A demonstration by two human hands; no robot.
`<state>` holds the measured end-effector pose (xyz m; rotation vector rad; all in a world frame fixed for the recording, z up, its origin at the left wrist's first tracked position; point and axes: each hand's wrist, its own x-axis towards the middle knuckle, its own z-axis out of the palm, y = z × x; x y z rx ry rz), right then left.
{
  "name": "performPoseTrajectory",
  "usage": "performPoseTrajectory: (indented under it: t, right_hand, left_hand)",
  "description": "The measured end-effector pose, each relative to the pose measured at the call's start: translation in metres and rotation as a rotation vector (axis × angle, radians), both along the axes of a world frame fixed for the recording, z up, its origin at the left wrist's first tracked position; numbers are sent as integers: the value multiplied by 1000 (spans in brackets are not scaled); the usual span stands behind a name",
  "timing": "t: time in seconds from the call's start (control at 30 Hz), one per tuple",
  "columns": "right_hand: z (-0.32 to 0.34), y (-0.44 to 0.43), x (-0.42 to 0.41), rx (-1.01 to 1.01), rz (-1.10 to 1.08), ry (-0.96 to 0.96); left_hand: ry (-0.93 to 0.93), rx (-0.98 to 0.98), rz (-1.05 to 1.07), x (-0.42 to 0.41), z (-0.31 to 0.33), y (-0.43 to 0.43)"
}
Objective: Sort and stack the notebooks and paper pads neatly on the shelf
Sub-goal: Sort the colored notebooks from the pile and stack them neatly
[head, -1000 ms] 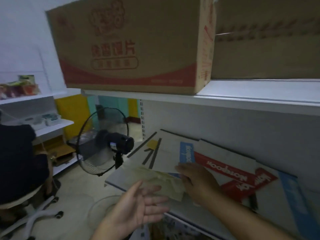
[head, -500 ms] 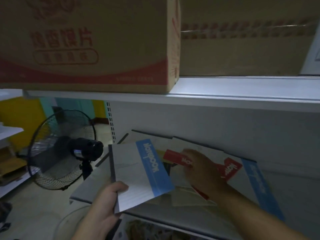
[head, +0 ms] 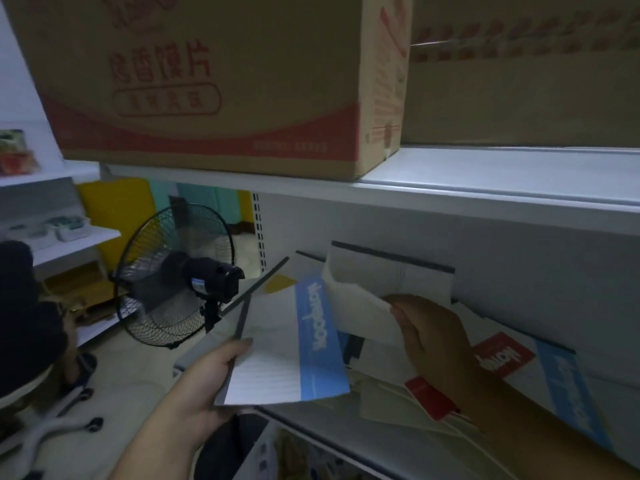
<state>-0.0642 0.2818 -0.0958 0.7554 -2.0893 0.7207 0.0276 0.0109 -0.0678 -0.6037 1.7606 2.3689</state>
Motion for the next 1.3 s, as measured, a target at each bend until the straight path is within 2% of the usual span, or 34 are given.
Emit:
performPoseTrajectory:
  t: [0.1, 0.2, 0.27, 0.37, 0.5, 0.57, 0.7, 0.8, 0.87, 0.9, 0.97, 1.03, 1.07, 1.13, 1.2, 1.3]
  right_hand:
    - [9, -6, 5, -33, 104, 61]
    - [24, -2, -9, -265, -41, -105]
    - [27, -3, -19, -304, -95, -188]
    - [21, -5, -23, -238, -60, -118]
    - [30, -11, -14, -344, 94, -16]
    - [35, -23, -4, -240, 224, 67]
    - [28, -59, 22, 144, 485, 131]
    - [17, -67, 20, 251, 549, 151]
    - [15, -64, 10, 199, 486, 141]
    - [13, -61, 0, 129, 430, 76]
    - [15, -60, -17, 8, 246, -229]
    - [13, -62, -36, 136, -9, -604]
    - [11, -64, -43, 257, -72, -696]
    - [13, -69, -47, 406, -130, -750]
    - [18, -69, -45, 408, -149, -781]
    - [19, -67, -42, 660, -265, -617]
  left_hand:
    - [11, 25, 28, 3, 3, -9]
    - [24, 0, 45, 7, 4, -21]
    - [51, -37, 85, 9, 6, -30]
    - [82, -71, 160, 13, 7, -41]
    - [78, -103, 125, 15, 3, -45]
    - [40, -69, 80, 14, 3, -39]
    - [-23, 81, -145, 14, -3, -27]
    - [41, 87, -218, 19, -12, -26]
    - [119, 112, -159, 22, -16, -31]
    - [164, 109, -118, 24, -17, -36]
    - [220, 124, -49, 26, -19, -46]
    - [244, 165, -17, 31, -17, -50]
    - [240, 191, -1, 32, -17, -52]
    - [227, 232, 31, 36, -15, -56]
    - [198, 242, 55, 37, -14, -62]
    - [145, 215, 81, 38, -14, -71]
